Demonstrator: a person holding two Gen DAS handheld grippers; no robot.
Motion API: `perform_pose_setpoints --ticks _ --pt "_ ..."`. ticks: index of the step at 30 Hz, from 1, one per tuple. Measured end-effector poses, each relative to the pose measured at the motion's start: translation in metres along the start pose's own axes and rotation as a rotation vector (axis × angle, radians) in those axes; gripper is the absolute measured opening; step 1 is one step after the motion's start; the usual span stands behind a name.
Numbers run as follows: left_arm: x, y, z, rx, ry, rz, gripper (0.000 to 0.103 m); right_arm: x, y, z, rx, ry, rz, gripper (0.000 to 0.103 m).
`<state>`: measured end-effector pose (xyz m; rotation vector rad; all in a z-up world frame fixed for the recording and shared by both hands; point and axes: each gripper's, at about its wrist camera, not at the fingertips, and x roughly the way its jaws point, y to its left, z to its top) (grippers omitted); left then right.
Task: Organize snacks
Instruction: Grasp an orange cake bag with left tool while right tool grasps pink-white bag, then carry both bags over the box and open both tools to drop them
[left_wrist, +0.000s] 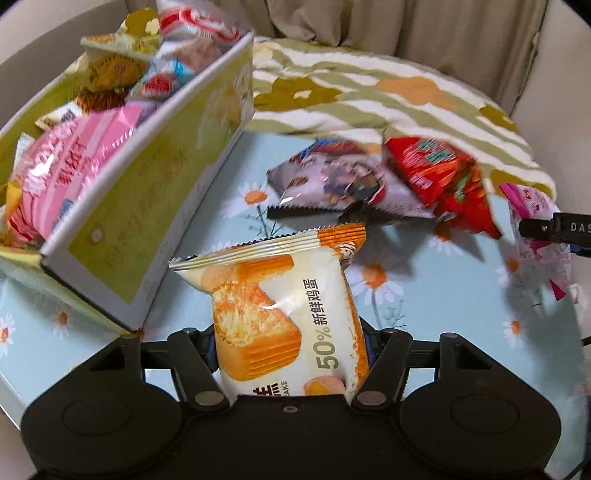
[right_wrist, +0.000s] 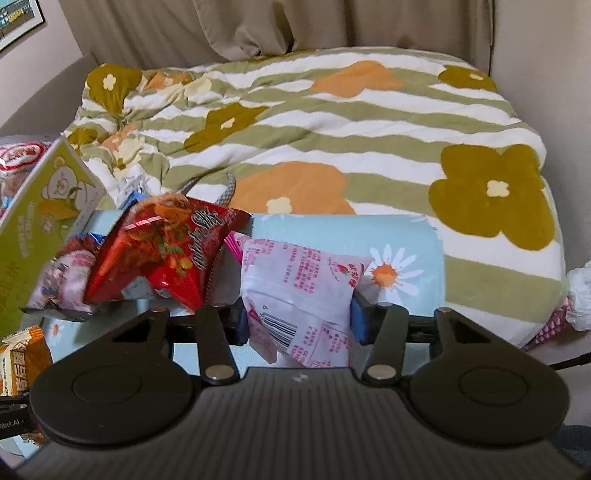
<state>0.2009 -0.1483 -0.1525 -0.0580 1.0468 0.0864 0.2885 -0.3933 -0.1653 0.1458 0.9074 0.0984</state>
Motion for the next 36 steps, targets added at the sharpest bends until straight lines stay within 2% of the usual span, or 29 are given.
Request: perform_pose_setpoints --ticks 5,9,15,19,23,27,33,36 --pt "-0.038 0.008 0.005 -0.001 -0.070 -0.044 0.069 -0.039 0.015 0.002 -0.003 -0.042 0.011 0.065" --pt "-0.072 0.026 0.012 -0.006 -0.145 -0.056 0.069 -0.071 0.043 0.005 -0.031 -0.078 0.046 0.065" --pt "-0.115 0.083 0.030 -0.042 -0.249 -0.026 0.069 -0.107 0.105 0.013 -0.082 -0.136 0.123 0.065" --pt "-0.127 0.126 0.046 -0.054 -0.292 -0.011 0.069 -0.120 0.155 0.017 -0.095 -0.165 0.180 0.065" --pt "-0.128 0.173 0.068 -0.029 -0.308 -0.024 0.069 -0.122 0.215 0.020 -0.102 -0.199 0.202 0.065" --pt "-0.118 0.220 0.093 0.009 -0.298 -0.038 0.069 -0.114 0.271 0.021 -0.070 -0.194 0.206 0.065" --pt "-0.085 0.267 0.117 0.110 -0.247 -0.067 0.069 -0.100 0.339 0.014 -0.040 -0.189 0.169 0.065" --pt "-0.066 0.280 0.117 0.170 -0.208 -0.096 0.069 -0.096 0.362 0.007 -0.016 -0.187 0.136 0.065"
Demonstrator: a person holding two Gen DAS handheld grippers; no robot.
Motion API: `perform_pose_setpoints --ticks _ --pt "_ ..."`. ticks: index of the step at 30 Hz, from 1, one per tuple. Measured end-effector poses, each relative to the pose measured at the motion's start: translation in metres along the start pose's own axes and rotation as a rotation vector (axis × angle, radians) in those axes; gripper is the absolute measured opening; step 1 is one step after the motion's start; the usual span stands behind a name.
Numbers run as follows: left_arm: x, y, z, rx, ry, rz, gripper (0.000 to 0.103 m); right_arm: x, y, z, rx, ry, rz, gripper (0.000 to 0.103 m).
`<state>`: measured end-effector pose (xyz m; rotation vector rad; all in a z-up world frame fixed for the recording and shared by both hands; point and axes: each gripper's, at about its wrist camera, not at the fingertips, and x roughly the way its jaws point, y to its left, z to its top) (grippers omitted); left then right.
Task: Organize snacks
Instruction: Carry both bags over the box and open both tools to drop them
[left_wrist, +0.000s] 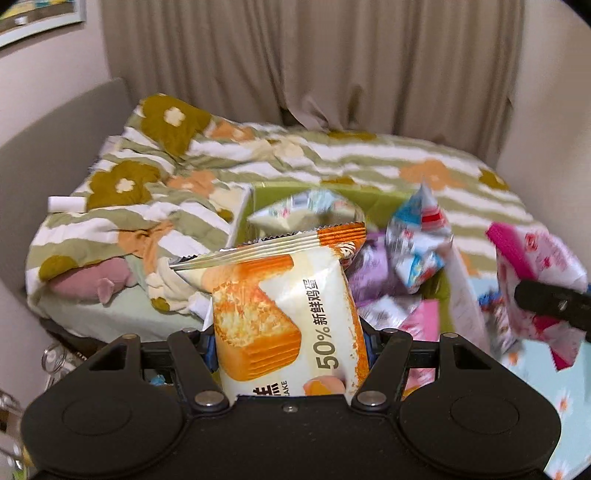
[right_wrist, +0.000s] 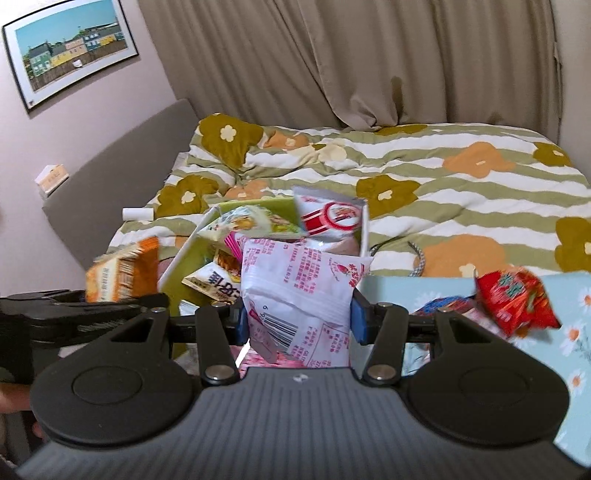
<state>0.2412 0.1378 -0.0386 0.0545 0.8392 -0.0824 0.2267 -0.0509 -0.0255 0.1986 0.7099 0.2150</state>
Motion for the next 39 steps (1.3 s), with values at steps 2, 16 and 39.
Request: perform_pose_setpoints --ticks 2,16,39 --pt "0.012 0.006 -0.004 0.038 0.035 -0.034 0.074 0.003 0.014 -0.005 0.014 0.005 -0.025 0.065" --pt "-0.007 0.034 -0.033 0.024 0.041 -0.106 0.103 0.001 0.043 -0.008 -0.025 0.022 -0.071 0.066" --pt "-0.016 0.044 -0.042 0.011 0.028 -0.109 0.103 0.028 0.054 -0.015 0.000 0.071 -0.089 0.103"
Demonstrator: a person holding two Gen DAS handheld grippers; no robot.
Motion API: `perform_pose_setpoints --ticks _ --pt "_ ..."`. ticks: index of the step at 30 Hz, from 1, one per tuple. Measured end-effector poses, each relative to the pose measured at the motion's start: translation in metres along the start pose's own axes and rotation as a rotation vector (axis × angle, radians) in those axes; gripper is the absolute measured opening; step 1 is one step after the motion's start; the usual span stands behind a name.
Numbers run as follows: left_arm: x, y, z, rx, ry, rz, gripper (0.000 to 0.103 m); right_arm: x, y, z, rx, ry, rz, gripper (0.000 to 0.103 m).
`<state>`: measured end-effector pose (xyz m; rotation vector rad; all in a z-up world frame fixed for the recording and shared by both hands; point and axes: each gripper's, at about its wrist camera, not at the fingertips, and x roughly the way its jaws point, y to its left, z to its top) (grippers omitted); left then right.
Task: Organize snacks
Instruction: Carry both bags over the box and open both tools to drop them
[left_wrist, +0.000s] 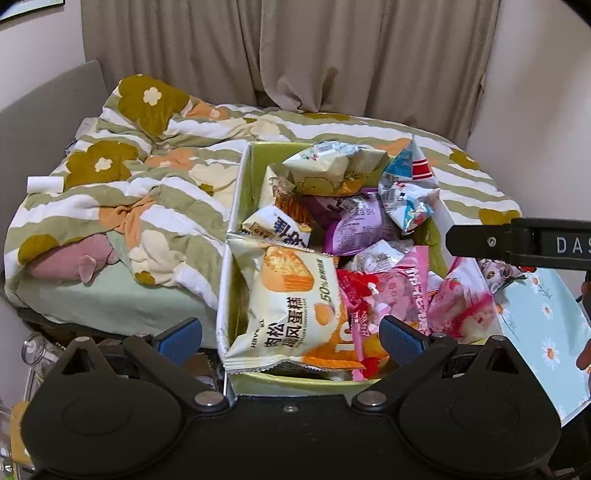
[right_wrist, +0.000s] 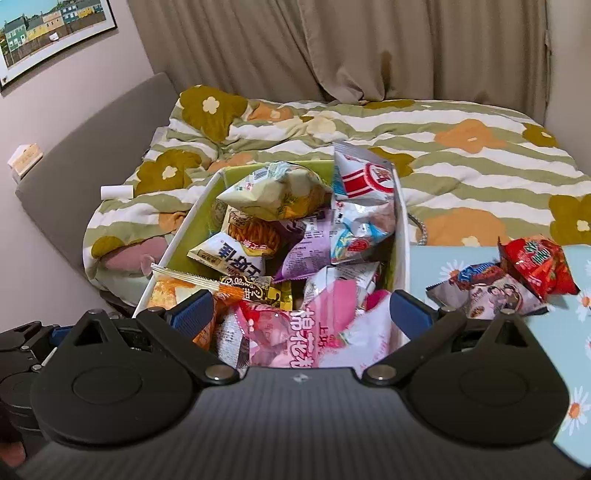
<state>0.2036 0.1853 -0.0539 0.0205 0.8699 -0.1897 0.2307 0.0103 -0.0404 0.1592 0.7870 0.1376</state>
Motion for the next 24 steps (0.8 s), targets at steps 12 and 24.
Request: perform_pose_setpoints --ticks 12,24 --pt "-0.025 -0.020 0.010 0.073 -0.085 -0.033 0.103 -0.046 -0.014 -0.005 0.032 -0.102 -0.073 0.103" --pt "-0.048 -0.083 0.018 0.116 -0.161 -0.048 0.103 -0.097 -0.086 -0.007 0.060 -0.173 -0.154 0.103"
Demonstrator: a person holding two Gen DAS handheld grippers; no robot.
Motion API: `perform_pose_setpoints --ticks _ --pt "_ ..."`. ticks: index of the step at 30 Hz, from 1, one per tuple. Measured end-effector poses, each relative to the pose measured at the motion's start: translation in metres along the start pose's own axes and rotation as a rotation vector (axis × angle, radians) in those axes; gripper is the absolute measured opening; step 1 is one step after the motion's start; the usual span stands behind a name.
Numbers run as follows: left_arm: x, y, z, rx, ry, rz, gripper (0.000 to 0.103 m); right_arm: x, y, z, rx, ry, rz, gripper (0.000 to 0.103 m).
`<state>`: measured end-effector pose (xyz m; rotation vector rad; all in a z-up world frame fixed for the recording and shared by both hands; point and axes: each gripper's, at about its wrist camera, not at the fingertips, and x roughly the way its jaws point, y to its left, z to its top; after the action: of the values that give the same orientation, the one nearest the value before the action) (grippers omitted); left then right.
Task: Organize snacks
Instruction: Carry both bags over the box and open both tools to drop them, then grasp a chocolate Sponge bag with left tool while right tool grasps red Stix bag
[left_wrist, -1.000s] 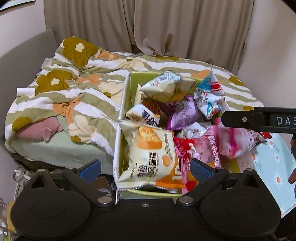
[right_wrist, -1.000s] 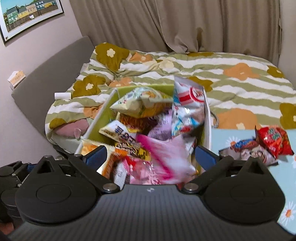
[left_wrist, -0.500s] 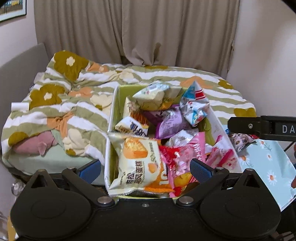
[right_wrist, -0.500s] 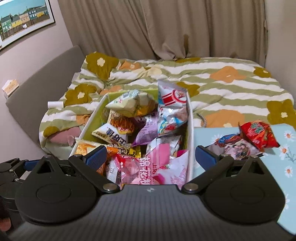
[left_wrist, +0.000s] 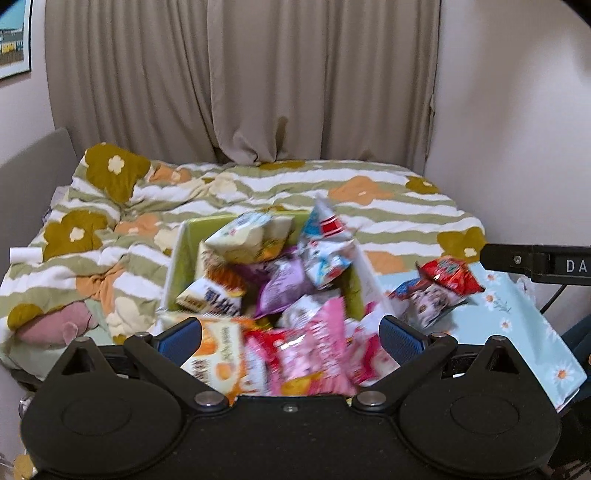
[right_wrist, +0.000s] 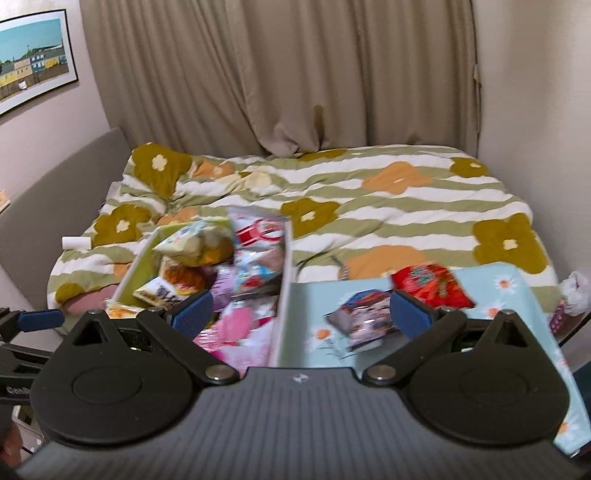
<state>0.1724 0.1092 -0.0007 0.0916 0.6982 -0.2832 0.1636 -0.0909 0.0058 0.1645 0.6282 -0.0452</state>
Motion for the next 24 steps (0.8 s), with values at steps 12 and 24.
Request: perform_pose_setpoints --ticks 12,24 --pt "0.040 -0.115 0.031 -0.060 0.004 0.009 0.103 0.013 -0.125 0.033 -0.029 0.017 0.033 0.103" --pt "0.151 -0.195 0.044 -0.182 0.161 0.071 0.103 0.112 -0.213 0.061 -0.026 0.170 0.155 0.103"
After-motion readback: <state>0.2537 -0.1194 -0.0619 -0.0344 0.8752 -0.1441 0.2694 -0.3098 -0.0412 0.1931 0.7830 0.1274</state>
